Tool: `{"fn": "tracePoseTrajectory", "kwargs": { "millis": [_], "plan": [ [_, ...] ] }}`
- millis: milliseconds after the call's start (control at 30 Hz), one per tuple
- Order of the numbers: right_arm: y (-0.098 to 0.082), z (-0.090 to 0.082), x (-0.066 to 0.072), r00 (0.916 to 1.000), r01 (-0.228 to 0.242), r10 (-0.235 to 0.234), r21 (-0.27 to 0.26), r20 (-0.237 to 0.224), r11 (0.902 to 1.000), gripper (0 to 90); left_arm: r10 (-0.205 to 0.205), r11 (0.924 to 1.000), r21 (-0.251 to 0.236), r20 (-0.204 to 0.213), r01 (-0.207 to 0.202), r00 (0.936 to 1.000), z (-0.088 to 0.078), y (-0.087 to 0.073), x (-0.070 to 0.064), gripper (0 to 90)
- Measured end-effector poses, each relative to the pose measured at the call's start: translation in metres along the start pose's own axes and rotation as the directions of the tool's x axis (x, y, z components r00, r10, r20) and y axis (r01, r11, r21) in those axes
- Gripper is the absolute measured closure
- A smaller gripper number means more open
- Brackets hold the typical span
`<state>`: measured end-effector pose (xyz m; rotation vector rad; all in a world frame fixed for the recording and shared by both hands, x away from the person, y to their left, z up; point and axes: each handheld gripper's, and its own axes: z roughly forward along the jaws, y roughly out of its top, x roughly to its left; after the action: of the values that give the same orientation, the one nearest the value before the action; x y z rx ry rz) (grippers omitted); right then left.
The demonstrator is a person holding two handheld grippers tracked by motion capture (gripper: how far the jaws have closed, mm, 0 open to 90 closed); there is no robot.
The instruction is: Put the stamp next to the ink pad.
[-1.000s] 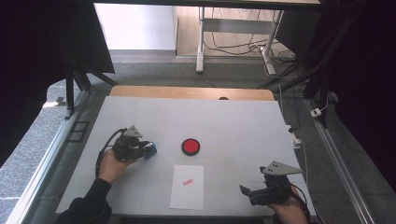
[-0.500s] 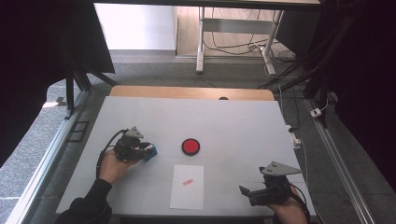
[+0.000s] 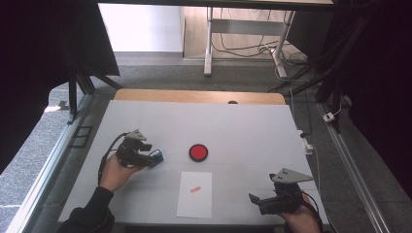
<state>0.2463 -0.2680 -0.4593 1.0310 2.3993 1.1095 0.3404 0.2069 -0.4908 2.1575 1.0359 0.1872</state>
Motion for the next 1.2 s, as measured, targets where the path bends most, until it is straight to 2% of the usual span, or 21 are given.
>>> {"fn": "tracePoseTrajectory", "kwargs": {
  "millis": [200,300,367,467,733,1000,1200],
  "plan": [
    [0.000,-0.001,-0.001,1.0000,-0.008,0.008,-0.010,-0.006,0.9999,0.0,-0.003,0.9998,-0.017,0.039,0.003,0.9992,-0.007,0.002,-0.005,21.9],
    [0.000,0.000,-0.001,1.0000,-0.001,0.001,-0.006,-0.010,1.0000,0.0,0.012,0.9997,-0.022,0.035,-0.012,0.9993,-0.011,0.004,-0.009,17.0],
    [0.000,-0.001,0.000,0.9999,0.000,0.000,-0.006,-0.011,1.0000,0.0,0.014,0.9996,-0.025,0.032,-0.013,0.9994,-0.013,0.005,-0.012,11.2],
    [0.000,-0.001,-0.001,0.9999,-0.005,0.005,-0.011,-0.016,0.9999,0.0,0.007,0.9997,-0.023,0.040,-0.006,0.9992,-0.017,0.005,-0.017,7.8],
    [0.000,-0.001,-0.002,0.9996,-0.012,0.012,-0.012,-0.026,0.9999,0.0,-0.010,0.9990,-0.042,0.042,0.012,0.9991,-0.029,0.001,-0.026,5.5],
    [0.000,-0.001,-0.003,0.9994,-0.017,0.017,-0.012,-0.030,0.9998,0.0,-0.029,0.9952,-0.092,0.060,0.035,0.9978,-0.044,-0.007,-0.033,2.1],
    [0.000,-0.001,-0.004,0.9992,-0.025,0.024,-0.016,-0.032,0.9996,0.0,-0.027,0.9926,-0.117,0.054,0.033,0.9982,-0.056,-0.016,-0.040,0.2]
  ]
}}
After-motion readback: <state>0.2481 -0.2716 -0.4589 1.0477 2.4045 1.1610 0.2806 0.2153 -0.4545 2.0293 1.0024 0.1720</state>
